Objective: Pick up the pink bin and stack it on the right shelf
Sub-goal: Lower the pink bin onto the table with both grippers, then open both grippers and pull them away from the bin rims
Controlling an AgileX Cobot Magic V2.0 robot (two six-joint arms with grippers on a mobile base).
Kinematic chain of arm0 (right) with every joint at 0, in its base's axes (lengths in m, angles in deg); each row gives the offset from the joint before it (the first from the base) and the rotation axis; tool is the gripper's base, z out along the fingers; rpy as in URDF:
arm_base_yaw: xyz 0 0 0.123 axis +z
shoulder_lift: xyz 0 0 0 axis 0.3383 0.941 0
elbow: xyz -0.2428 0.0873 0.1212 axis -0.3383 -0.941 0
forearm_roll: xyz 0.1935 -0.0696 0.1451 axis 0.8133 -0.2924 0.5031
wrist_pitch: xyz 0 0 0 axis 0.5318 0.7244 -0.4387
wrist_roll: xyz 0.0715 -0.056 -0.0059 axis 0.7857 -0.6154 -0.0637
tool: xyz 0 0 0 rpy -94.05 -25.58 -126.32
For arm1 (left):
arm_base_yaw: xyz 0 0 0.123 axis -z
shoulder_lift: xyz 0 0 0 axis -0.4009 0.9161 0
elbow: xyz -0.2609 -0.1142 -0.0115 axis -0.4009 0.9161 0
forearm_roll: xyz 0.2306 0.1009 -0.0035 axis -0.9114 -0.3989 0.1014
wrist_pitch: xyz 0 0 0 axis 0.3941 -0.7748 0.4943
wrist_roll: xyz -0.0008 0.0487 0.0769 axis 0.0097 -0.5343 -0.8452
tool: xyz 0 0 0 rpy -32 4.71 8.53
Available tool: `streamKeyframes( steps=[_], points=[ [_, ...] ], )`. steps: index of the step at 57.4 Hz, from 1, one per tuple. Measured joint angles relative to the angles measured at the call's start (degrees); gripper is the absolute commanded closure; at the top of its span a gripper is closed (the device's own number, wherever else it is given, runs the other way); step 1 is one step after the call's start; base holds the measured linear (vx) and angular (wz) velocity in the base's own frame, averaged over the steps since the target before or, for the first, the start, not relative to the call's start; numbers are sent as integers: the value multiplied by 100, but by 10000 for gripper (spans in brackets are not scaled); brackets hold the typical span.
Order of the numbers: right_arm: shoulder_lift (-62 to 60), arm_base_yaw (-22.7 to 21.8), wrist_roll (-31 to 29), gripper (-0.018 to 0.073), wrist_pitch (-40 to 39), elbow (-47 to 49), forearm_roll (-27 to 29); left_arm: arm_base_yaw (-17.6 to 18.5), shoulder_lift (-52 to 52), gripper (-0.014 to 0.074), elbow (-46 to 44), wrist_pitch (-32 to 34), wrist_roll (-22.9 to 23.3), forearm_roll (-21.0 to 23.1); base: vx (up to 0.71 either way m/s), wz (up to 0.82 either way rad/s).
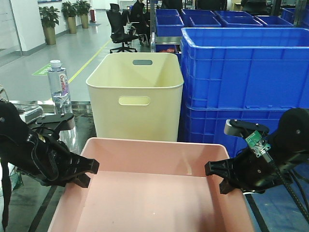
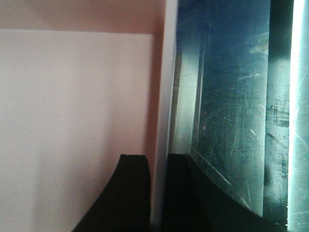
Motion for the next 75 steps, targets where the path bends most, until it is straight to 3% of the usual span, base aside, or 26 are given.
streamKeyframes(
  steps=[22, 32, 42, 49, 64, 75],
  points=[
    [161, -18, 14, 21, -97, 26, -53, 0, 176, 3, 0, 198, -53, -70, 0, 0],
    [62, -24, 14, -10, -415, 9, -145, 0, -69, -62, 0, 611, -97, -70, 0, 0],
    [-525, -24, 14, 69, -679, 1, -295, 0, -585, 5, 0, 835, -150, -129, 0, 0],
    [-1029, -24, 14, 218, -721, 1, -318, 0, -965, 109, 0, 955, -157, -135, 0, 0],
    [-1607, -24, 14, 559, -771, 1, -325, 0, -1668, 418, 0, 1088, -157, -160, 0, 0],
    [-1652, -24, 14, 573, -782, 1, -325, 0, -1751, 563, 0, 1002, -157, -171, 0, 0]
  ],
)
